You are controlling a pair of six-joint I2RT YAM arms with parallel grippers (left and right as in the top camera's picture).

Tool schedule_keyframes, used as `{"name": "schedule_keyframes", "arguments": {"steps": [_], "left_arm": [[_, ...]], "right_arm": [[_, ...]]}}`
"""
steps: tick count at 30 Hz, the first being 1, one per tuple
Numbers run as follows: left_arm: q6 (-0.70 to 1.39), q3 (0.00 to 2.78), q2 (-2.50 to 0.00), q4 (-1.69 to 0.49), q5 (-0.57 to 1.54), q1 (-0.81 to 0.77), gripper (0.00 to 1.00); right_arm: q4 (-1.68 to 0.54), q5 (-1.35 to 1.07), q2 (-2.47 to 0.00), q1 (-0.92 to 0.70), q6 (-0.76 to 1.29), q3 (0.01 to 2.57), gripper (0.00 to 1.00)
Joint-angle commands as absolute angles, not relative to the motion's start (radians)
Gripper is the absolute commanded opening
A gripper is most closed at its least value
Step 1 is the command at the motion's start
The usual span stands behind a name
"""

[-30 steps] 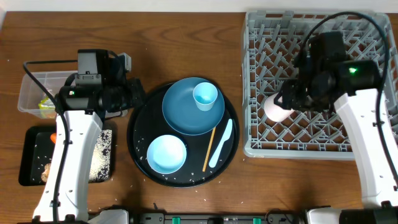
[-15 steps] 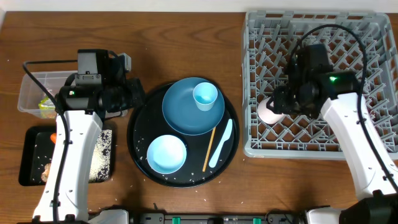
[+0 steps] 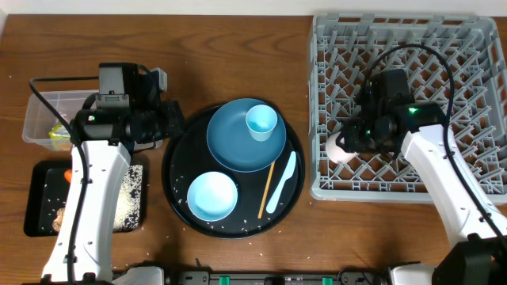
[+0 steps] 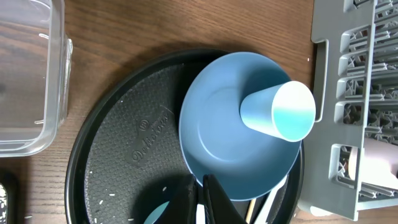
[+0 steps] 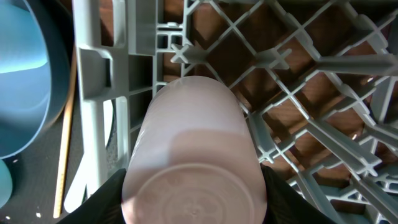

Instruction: Sort waste into correct bins and load items into the dishwasher rack

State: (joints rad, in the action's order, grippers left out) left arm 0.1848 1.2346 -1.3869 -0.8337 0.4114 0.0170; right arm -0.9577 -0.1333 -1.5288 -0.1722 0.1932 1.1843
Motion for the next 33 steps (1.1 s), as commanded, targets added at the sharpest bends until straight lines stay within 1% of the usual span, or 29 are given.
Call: {"name": "schedule_keyframes", "arguments": {"steps": [1,3,4,6,8,10,12,14,16,17,20,26,30,33], "left_arm": [[0.176,1.234,-1.386,-0.837,0.403,0.015,0.08],[0.176,1.234,-1.386,-0.837,0.403,0.015,0.09],[0.176,1.234,-1.386,-0.837,0.403,0.015,0.11],[0.176,1.234,-1.386,-0.837,0.403,0.015,0.12],[0.176,1.234,-1.386,-0.837,0.403,0.015,0.12],[0.176,1.234,-1.386,-0.837,0.403,0.015,0.12],[0.176,1.234,-1.386,-0.837,0.403,0.015,0.12],[0.176,1.234,-1.386,-0.837,0.403,0.015,0.12],[0.176,1.234,-1.386,-0.837,0.403,0.015,0.13],[0.176,1.234,-1.386,-0.837,0.403,0.015,0.13],[0.176,1.234,-1.386,-0.837,0.403,0.015,0.13],[0.178,1.235,-1.386,-0.805,0.439,0.015,0.12],[0.193,1.237,-1.386,-0.760,0.556,0.014,0.12],[0.223,1.237,-1.386,-0.746,0.587,-0.015,0.12]], "right_arm": [[-0.939,-0.128,-1.526,-0.178,0.178,1.180,0.13],[-0.932,-0.128,-1.526,-0.178,0.178,1.180,0.18],[-0.932,-0.128,-1.526,-0.178,0.178,1.180,0.20],[-0.935,-0.128,-1.526,-0.178,0.177,1.180,0.29],[-0.936,-0.128,-1.526,-0.178,0.178,1.180,0.33],[-0.939,-0.132,-1.526,-0.178,0.178,1.180,0.43],[-0.942,-0.132,-1.526,-0.178,0.178,1.180,0.51],[-0.948,-0.131,-1.526,-0.178,0.178,1.180,0.63],[-0.955,-0.131,-1.526,-0.178,0.177,1.180,0.71],[-0.958,-0.132,-1.526,-0.178,0.174,1.180,0.73],[-0.966,-0.132,-1.526,-0.178,0.155,1.180,0.75],[-0.957,-0.143,-1.526,-0.175,0.133,1.213,0.73],[-1.027,-0.175,-1.518,-0.167,0.133,1.312,0.69],[-1.103,-0.193,-1.507,-0.163,0.133,1.394,0.69]]}}
